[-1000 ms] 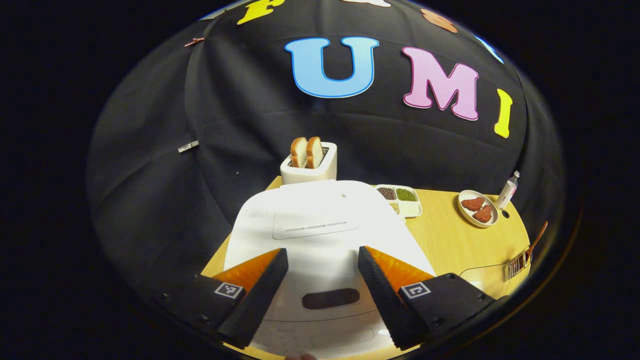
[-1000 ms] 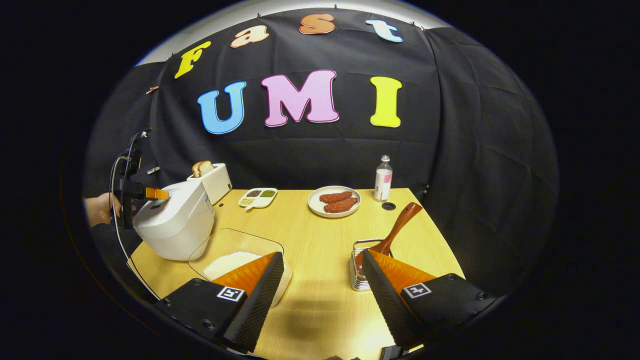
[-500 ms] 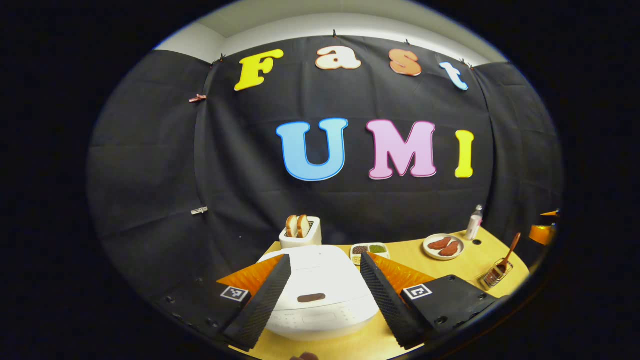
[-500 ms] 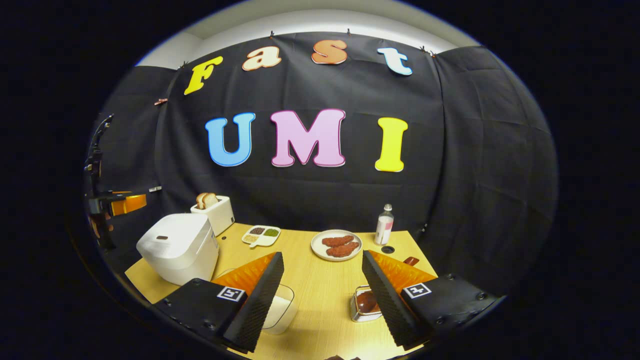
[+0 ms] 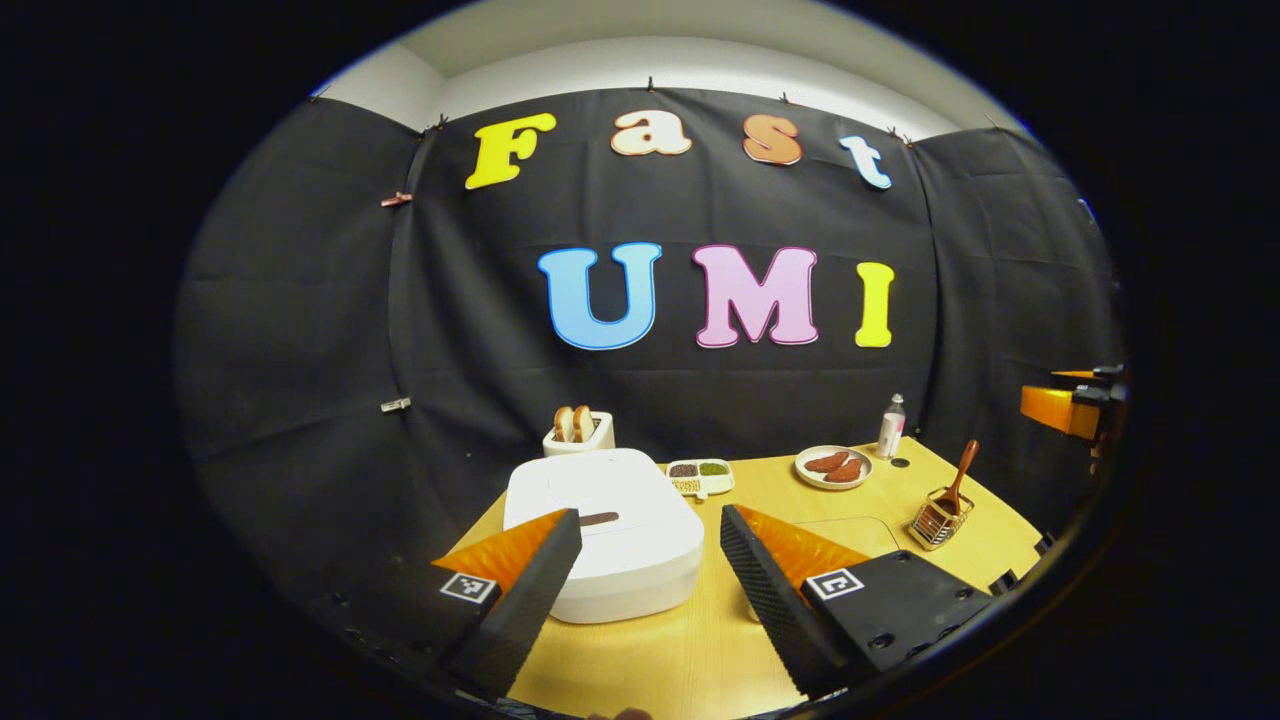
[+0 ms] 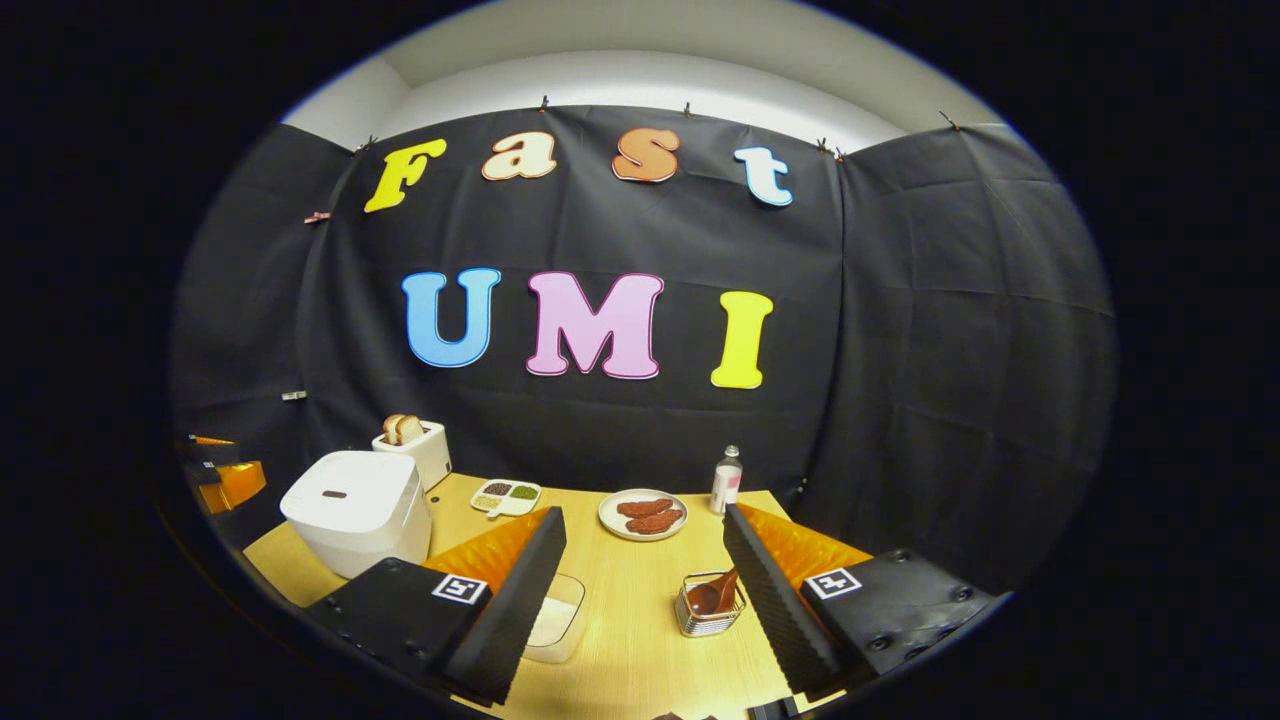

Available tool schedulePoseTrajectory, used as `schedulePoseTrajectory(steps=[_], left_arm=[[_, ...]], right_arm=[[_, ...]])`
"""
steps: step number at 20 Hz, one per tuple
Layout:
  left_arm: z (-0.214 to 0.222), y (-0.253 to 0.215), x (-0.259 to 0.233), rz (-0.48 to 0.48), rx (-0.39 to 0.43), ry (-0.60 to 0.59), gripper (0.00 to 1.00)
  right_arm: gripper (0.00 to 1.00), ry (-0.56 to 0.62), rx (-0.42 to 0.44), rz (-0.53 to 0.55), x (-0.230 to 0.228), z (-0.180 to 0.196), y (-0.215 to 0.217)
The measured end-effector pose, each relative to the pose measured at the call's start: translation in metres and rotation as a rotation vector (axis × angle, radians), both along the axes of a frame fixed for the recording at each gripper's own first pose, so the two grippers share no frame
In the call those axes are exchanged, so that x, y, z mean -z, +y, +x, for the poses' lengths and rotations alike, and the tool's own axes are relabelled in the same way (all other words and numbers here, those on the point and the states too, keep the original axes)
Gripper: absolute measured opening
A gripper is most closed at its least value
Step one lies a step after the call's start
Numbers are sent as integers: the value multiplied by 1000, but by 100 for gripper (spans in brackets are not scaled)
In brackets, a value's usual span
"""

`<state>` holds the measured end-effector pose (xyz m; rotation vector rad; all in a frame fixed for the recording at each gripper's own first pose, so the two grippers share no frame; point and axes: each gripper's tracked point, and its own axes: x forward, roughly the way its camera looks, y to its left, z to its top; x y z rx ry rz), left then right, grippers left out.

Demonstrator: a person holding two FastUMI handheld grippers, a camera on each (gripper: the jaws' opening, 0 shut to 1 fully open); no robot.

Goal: Close the left gripper, press the button to open the rice cooker; take a wooden spoon from the chopstick holder with the right hand, scoop a spoonful of rice and pour it into the rice cooker, then put the wooden spoon back into the chopstick holder.

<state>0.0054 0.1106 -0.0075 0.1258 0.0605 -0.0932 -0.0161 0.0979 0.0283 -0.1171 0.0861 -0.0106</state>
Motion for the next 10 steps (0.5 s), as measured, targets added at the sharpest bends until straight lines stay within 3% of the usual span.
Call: schedulePoseTrajectory(steps=[5,10], left_arm=[[-13,-29,-7,-26,18,-23,97],[-28,-48,-12,-48,-46,-18,97]], right_arm=[[98,-7,-46,-12,0,-18,-1],[98,-10,-138,-33,1,-35,-5]])
